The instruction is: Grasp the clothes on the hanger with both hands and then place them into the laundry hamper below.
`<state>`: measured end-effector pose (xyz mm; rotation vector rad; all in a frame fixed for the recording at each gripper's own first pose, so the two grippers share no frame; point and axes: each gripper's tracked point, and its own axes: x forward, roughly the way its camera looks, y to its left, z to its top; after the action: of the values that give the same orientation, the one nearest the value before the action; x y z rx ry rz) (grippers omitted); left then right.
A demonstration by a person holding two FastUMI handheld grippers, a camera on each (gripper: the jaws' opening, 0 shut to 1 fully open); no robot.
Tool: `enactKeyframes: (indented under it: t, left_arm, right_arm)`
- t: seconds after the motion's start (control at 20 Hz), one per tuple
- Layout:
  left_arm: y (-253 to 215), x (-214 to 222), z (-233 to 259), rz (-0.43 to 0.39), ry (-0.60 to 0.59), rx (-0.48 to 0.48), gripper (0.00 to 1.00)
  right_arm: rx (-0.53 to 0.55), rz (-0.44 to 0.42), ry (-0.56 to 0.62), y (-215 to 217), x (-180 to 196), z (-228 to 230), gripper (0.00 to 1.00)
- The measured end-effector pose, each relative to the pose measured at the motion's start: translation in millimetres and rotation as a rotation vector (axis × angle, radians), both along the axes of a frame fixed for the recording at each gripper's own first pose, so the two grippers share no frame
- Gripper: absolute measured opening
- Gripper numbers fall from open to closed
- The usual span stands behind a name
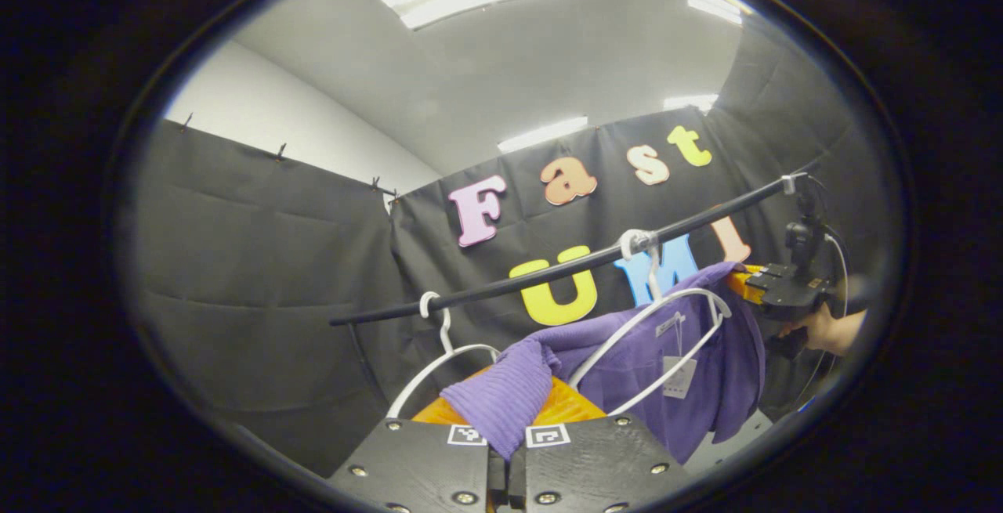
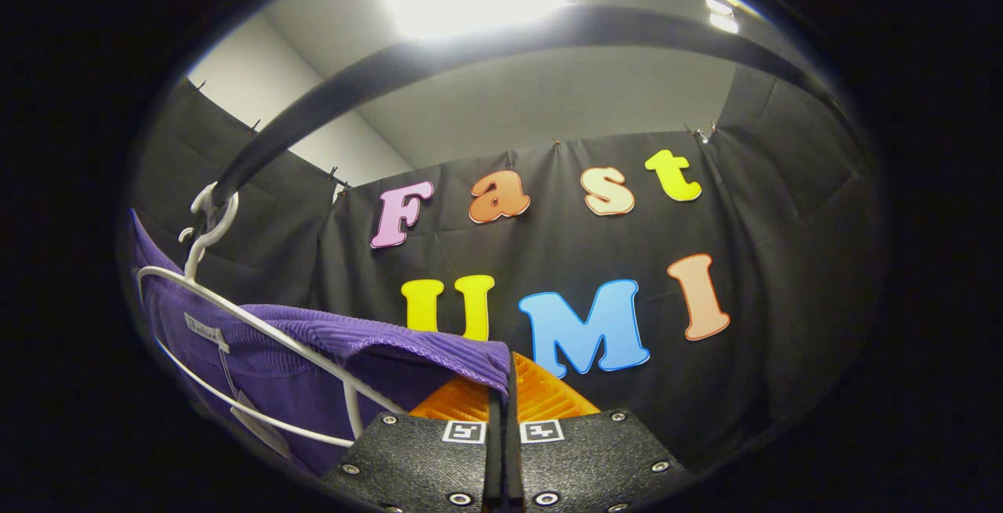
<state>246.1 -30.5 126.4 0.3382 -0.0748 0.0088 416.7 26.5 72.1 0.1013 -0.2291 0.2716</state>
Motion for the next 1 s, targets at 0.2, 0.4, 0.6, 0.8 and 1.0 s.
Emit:
enactKeyframes:
  t: [0.2, 0.4, 0.6, 0.8, 1.0]
  left_arm:
    - [23, 17, -10, -0.009, 0.025, -0.110, 0.03]
    - [27, 27, -11, -0.031, 0.026, -0.065, 0.07]
    - [29, 26, -11, -0.061, 0.029, -0.044, 0.07]
    - [34, 29, -27, -0.074, 0.068, -0.071, 0.07]
    - [45, 25, -49, -0.048, 0.102, -0.087, 0.00]
  right_arm:
    - [0.088, 0.055, 0.103, 6, 16, -24, 0.01]
    - [0.130, 0.109, 0.206, 16, 28, -51, 0.02]
    - [0.153, 0.153, 0.274, 20, 26, -74, 0.01]
    - [0.167, 0.184, 0.383, 31, 24, -113, 0.02]
    - [0.142, 0.190, 0.443, 46, 16, -150, 0.01]
